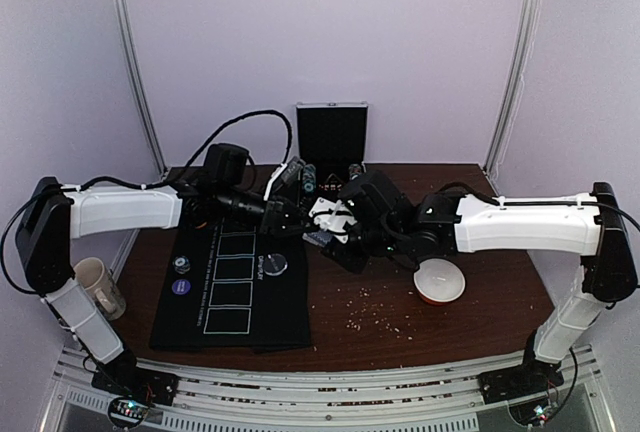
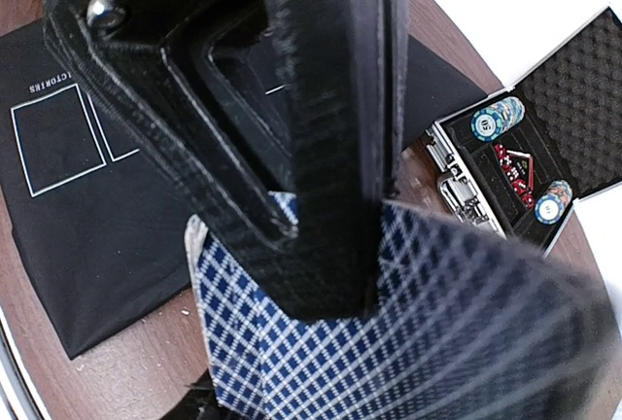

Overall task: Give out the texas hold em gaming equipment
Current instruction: Pick up the poker card from the face-down deck piles.

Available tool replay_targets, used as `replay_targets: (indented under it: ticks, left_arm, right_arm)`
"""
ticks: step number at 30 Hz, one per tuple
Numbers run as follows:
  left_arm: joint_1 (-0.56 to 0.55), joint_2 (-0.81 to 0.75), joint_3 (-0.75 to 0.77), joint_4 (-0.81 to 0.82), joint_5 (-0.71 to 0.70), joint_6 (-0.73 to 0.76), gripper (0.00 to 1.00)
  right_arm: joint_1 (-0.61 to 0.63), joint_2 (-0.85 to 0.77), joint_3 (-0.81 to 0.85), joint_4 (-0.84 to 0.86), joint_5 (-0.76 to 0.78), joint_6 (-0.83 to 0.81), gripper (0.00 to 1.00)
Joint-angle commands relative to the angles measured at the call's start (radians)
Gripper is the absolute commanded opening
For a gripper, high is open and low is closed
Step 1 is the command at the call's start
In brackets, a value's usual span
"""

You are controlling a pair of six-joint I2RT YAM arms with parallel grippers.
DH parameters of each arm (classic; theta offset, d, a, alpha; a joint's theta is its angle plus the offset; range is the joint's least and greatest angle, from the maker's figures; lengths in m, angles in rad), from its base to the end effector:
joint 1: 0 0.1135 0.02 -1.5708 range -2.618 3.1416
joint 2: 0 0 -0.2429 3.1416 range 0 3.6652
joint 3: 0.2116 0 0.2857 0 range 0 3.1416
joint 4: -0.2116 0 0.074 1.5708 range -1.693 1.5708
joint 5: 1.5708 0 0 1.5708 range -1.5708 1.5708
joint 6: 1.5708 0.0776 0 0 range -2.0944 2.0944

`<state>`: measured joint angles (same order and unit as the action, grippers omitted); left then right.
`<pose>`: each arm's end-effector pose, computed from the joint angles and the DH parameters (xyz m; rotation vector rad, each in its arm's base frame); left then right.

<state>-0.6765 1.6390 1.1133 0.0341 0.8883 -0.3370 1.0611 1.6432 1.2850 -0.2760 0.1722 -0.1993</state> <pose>0.2872 -0.3078 0.2095 0.9604 2.0015 -1.5088 0.2270 0.3788 0.2249 -1.2230 1.8402 0.2933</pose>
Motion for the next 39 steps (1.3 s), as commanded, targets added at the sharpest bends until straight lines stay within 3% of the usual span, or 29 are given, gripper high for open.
replay_targets:
  ticks: [1, 4, 7, 15, 23, 29, 33, 36, 39]
  left_arm:
    - [-0.011, -0.009, -0.024, 0.074, 0.065, -0.060, 0.00]
    - [-0.011, 0.002, -0.011, 0.077, 0.054, -0.115, 0.00]
    - [-0.011, 0.008, 0.006, 0.078, 0.054, -0.153, 0.00]
    - [0.016, 0.022, 0.012, 0.068, 0.052, -0.271, 0.00]
    - [0.020, 0.024, 0.006, 0.109, 0.084, -0.318, 0.00]
    - [0.023, 0.026, 0.004, 0.098, 0.091, -0.317, 0.00]
    - [0.022, 0.029, 0.009, 0.077, 0.102, -0.295, 0.00]
    - [0.023, 0.042, 0.053, -0.056, 0.057, -0.192, 0.00]
    - [0.021, 0.056, 0.113, -0.202, -0.022, -0.085, 0.16]
  right_arm:
    - [-0.021, -0.024, 0.006, 0.038, 0.018, -0.022, 0.56]
    - [-0.021, -0.030, -0.009, 0.051, 0.039, -0.045, 0.77]
    - [-0.025, -0.040, -0.020, 0.062, 0.050, -0.070, 0.91]
    - [-0.027, -0.070, -0.068, 0.107, 0.075, -0.122, 0.92]
    - [-0.027, -0.039, -0.057, 0.106, 0.020, -0.136, 0.86]
    - [-0.028, -0.007, -0.024, 0.079, 0.024, -0.133, 0.63]
    - [-0.029, -0.002, -0.023, 0.074, 0.029, -0.129, 0.56]
    - [-0.031, -0.004, -0.020, 0.068, 0.036, -0.123, 0.53]
    - [-0.031, -0.008, -0.017, 0.062, 0.026, -0.118, 0.52]
